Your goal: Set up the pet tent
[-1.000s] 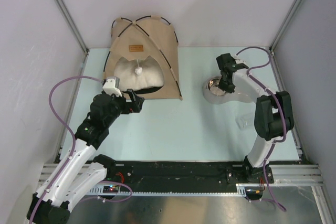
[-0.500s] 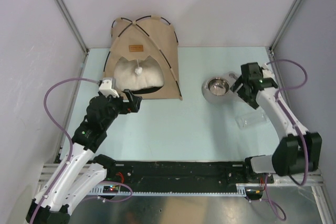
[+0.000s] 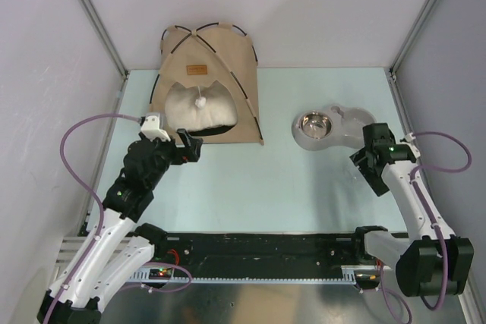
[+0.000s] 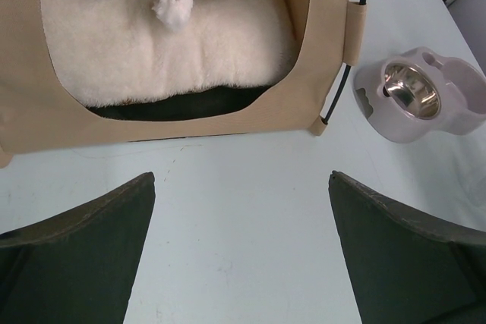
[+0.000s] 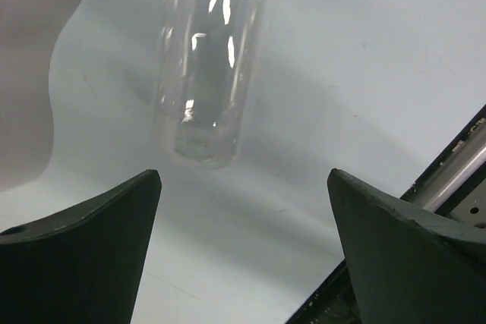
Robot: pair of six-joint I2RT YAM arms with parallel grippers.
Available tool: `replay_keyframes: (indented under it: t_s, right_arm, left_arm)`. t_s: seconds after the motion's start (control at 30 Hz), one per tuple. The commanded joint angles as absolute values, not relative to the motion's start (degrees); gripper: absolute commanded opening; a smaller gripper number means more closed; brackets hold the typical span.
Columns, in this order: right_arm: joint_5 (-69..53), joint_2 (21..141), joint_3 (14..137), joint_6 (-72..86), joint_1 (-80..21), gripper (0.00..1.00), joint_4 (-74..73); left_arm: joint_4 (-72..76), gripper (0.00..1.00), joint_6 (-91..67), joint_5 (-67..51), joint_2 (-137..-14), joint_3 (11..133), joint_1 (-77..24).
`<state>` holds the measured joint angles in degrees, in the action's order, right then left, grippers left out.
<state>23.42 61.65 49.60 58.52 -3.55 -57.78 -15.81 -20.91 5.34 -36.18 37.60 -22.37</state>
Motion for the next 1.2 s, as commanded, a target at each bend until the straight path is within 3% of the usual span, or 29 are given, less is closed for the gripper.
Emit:
replay_keyframes:
  t_s: [0.0,0.33,0.7,0.83,1.03,1.17]
  right_arm:
    - [23.23,61.27,48.27,60.21,2.3,0.97,-53.55]
    - [16.96,70.56,46.43,55.93,12.27,1.0,-40.4]
    - [13.03,81.9,47.17,50.71,13.63,0.94,-34.46]
    - [12.01,82.22,47.51,49.42,13.82,0.85,-34.25]
    - [7.02,83.96,48.36,49.36,13.95,0.62,-34.52]
    - [2.72,82.65,48.13,49.52,13.04,0.55,-34.48]
  left_arm:
    - [-14.78,1.0,-19.95,4.8,-36.33,37.54,-22.54]
    - [-14.49,1.0,-20.0,4.5,-36.52,38.13,-22.53]
    - [-14.23,1.0,-17.66,-1.97,-37.29,38.53,-22.6]
    - [-14.2,1.0,-15.77,-5.79,-37.45,38.84,-22.59]
    - [-13.39,1.0,-16.91,-8.12,-36.12,38.01,-22.96]
    - [-12.43,1.0,-18.29,-9.15,-36.32,37.37,-23.97]
